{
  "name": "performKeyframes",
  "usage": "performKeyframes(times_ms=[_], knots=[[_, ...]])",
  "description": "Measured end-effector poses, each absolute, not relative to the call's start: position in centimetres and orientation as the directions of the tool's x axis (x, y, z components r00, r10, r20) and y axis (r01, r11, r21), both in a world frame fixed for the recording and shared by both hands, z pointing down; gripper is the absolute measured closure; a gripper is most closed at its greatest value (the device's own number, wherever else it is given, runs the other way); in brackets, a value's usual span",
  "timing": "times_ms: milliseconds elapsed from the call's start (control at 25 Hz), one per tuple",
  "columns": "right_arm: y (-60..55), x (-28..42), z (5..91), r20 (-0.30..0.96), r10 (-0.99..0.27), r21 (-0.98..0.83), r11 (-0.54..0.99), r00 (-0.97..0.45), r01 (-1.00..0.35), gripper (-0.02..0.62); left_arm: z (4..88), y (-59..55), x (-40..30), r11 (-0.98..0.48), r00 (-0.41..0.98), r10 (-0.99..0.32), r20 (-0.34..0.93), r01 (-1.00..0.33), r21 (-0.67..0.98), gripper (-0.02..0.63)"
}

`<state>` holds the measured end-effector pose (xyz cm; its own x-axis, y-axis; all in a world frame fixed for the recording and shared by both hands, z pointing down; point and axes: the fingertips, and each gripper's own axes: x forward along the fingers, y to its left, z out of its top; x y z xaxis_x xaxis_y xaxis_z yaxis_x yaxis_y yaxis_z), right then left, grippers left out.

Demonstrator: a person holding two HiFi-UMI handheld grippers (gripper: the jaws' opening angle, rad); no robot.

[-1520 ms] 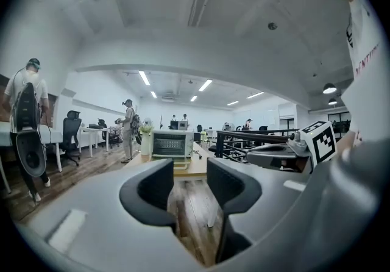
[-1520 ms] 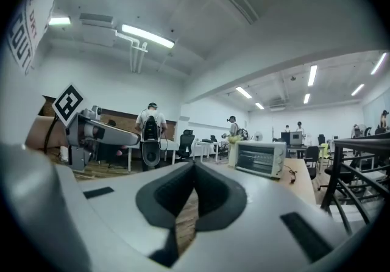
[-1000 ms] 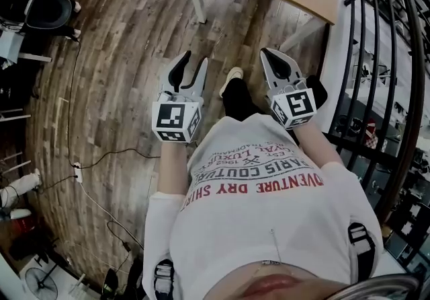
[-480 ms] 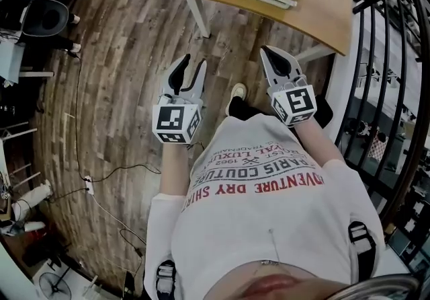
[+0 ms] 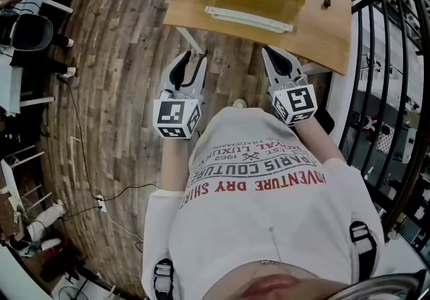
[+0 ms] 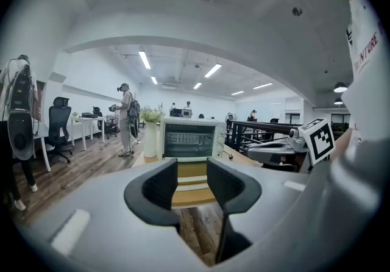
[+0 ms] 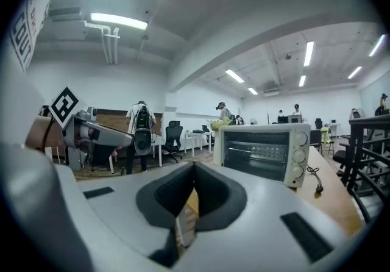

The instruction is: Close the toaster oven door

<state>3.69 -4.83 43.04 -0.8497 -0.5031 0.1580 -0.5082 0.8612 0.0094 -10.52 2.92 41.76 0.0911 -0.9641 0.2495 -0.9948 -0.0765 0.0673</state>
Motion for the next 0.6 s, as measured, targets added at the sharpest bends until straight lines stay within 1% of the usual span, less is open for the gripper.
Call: performKeyframes(times_ms=[240, 400, 600], knots=[[-8.6, 3.4, 44.3, 0.182, -0.543, 0.011, 0.835, -0.820, -0.551, 0.591, 45.1, -1.5, -11.8, -0.085, 0.116, -0.949, 0.292, -0.990, 0.114, 0.448], [-10.5, 3.3, 45.4, 0.216, -0.577, -0.008, 0.806, -0.788, -0.592, 0.591, 48.1, -4.2, -12.8, -0.114, 0.162, -0.929, 0.334, -0.981, 0.158, 0.448], [-13.0, 3.0, 46.3, 0.220, -0.636, -0.024, 0.754, -0.739, -0.656, 0.591, 51.3, -7.9, -13.8, -0.154, 0.213, -0.902, 0.376, -0.971, 0.181, 0.448]])
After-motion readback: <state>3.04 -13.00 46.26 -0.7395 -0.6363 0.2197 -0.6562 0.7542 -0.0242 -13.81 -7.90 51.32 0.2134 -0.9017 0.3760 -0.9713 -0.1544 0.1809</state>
